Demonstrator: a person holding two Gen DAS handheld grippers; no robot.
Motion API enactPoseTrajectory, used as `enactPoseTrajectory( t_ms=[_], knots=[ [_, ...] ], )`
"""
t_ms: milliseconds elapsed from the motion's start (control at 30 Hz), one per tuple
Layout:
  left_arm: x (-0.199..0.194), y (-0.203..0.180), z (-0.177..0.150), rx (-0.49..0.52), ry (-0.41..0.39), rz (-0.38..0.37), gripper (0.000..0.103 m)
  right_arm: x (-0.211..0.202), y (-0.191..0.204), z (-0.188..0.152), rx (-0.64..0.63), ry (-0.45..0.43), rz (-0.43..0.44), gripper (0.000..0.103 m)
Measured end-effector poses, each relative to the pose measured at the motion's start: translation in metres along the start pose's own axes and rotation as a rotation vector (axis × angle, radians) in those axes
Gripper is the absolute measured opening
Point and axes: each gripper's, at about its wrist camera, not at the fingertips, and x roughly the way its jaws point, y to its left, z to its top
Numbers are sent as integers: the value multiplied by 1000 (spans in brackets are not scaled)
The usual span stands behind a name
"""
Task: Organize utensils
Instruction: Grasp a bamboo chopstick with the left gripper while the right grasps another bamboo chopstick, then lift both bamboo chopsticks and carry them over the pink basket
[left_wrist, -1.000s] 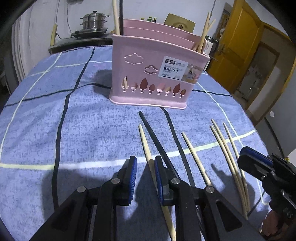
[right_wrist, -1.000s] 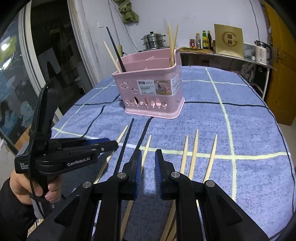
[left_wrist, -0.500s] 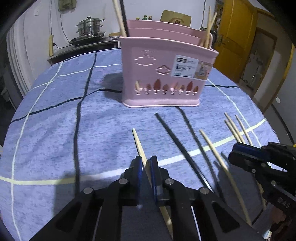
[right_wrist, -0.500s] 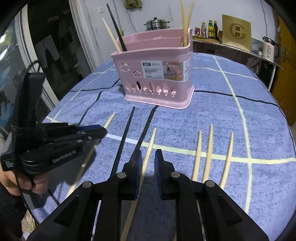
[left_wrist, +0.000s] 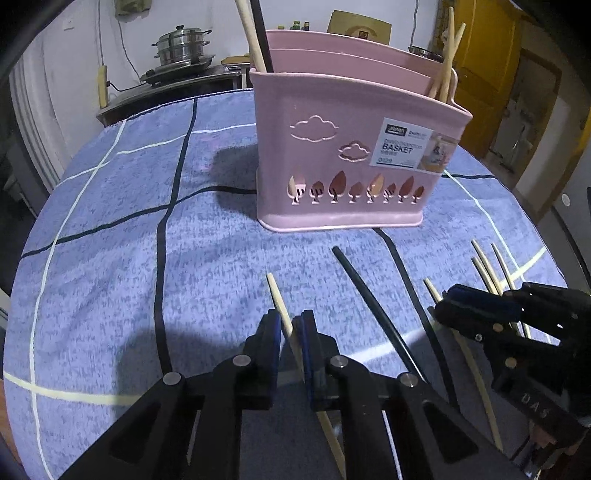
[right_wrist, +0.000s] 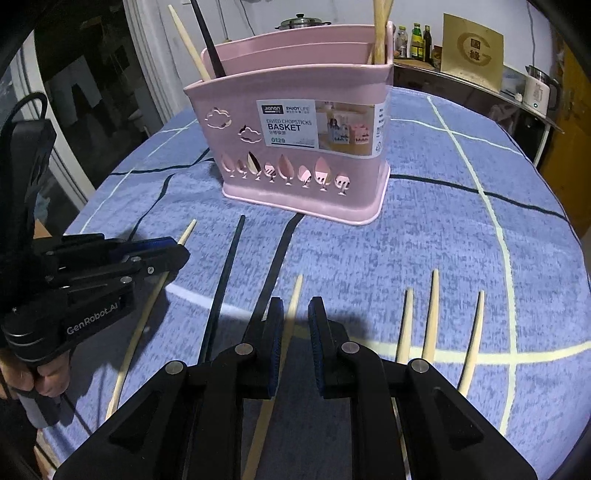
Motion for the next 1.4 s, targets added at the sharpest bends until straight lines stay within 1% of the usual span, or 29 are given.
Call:
enactPoseTrajectory(
  t_ms=[67,200,300,400,567,767,933,1133,1200,1233,1300,1400],
  knots=[
    [2,-4,2,19,0,18,10,2,0,4,-6,3,-17,8],
    [5,-8,8,35,9,33,9,5,-2,9,2,10,-11,7],
    [4,-7,9,17,11,11,7,0,-6,9,19,0,0,7],
    [-3,-7,10,-1,-7,-5,7,-9,-9,12,29,-27,14,6],
    [-26,-7,17,-15,-58,-35,6,-33,-13,18,35,-86,33,6],
    [-70,-5,32,-15,-148,-64,4,-69,-12,31,35,-176,51,5],
    [-107,-3,43,-6,-228,-72,4,-95,-10,41,31,-243,50,5],
    [-137,-5,47,2,-283,-83,4,-120,-7,44,18,-300,45,5],
    [-140,-5,46,3,-285,-90,4,-119,-6,43,13,-292,49,5],
    [-140,-5,45,4,-284,-90,4,-115,-5,42,6,-274,56,5],
    [-141,-5,44,3,-284,-89,4,-100,-3,39,-16,-216,78,5],
    [-143,-4,43,-3,-289,-99,4,-70,1,33,-41,-130,59,6]
  ],
)
